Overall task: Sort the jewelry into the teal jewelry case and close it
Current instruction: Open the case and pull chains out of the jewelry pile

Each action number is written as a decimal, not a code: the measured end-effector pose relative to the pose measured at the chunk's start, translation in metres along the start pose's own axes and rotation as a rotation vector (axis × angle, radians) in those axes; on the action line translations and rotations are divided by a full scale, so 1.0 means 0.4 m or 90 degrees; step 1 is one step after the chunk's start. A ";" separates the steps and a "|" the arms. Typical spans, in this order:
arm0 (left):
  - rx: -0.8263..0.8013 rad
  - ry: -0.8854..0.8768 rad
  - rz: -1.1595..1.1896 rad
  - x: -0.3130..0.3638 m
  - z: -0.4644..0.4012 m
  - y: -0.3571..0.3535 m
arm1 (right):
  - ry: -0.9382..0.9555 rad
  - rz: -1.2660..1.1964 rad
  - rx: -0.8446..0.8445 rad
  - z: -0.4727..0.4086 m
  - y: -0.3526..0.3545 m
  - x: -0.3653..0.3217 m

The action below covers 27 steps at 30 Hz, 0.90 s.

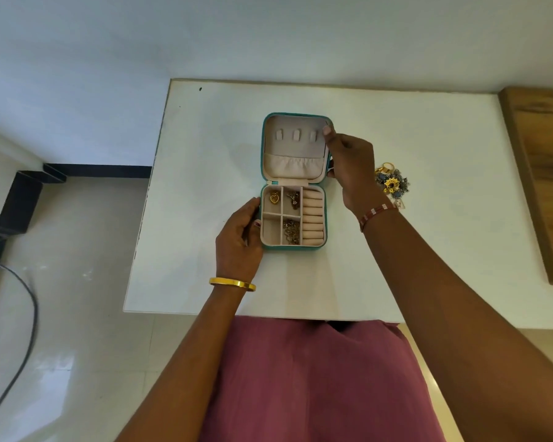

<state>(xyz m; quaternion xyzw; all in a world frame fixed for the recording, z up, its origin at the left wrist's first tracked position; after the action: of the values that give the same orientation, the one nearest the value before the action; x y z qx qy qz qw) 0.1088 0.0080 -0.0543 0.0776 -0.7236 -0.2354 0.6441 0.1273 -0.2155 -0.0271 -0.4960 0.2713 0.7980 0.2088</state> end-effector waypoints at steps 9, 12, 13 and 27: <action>-0.001 0.039 -0.009 0.004 0.010 -0.003 | 0.096 0.175 0.056 0.136 0.080 0.034; -0.002 0.067 0.017 0.002 0.010 0.000 | 0.138 0.188 0.100 0.219 0.116 0.051; 0.000 0.082 0.028 0.003 0.011 0.003 | 0.161 0.205 0.092 0.244 0.109 0.050; 0.218 0.210 0.136 0.030 0.165 0.026 | 0.297 0.751 0.015 0.298 -0.083 0.033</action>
<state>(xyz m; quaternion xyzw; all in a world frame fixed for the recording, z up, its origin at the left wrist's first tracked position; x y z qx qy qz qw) 0.0448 0.0280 -0.0428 0.1456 -0.6419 -0.0243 0.7524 0.0611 -0.1130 -0.0036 -0.4212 0.5463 0.6468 -0.3253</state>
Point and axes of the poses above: each hand's wrist, its own z-axis away from the middle knuckle, its own y-axis out of the back of the hand, x = y × z, the point moved 9 cm from there along -z, towards the middle knuckle, and after that the axes turned 6 degrees about -y, right-handed, at the moved point
